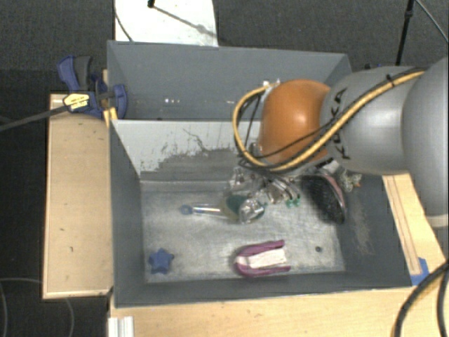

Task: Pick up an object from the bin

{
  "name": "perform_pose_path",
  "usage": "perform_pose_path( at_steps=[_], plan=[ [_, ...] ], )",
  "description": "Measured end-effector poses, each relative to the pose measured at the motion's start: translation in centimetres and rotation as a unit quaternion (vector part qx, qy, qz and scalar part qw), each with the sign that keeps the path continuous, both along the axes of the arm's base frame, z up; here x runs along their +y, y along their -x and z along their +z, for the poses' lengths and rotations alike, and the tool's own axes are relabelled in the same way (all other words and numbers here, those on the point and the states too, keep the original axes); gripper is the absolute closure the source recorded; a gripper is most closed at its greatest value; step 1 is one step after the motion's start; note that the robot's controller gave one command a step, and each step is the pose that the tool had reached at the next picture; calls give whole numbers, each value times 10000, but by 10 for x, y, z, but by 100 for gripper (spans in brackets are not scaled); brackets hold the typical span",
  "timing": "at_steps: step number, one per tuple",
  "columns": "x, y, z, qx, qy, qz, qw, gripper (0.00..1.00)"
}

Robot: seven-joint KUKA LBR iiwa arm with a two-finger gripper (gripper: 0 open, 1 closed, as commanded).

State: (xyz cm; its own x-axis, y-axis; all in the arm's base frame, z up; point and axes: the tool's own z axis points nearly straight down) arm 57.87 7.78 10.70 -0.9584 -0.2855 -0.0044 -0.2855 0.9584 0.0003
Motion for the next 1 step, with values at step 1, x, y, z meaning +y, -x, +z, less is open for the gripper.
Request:
perform_pose_path(
  at_steps=[1],
  plan=[
    [-12, -13, 119, -42, 0, -110, 9999, 100]
  ],
)
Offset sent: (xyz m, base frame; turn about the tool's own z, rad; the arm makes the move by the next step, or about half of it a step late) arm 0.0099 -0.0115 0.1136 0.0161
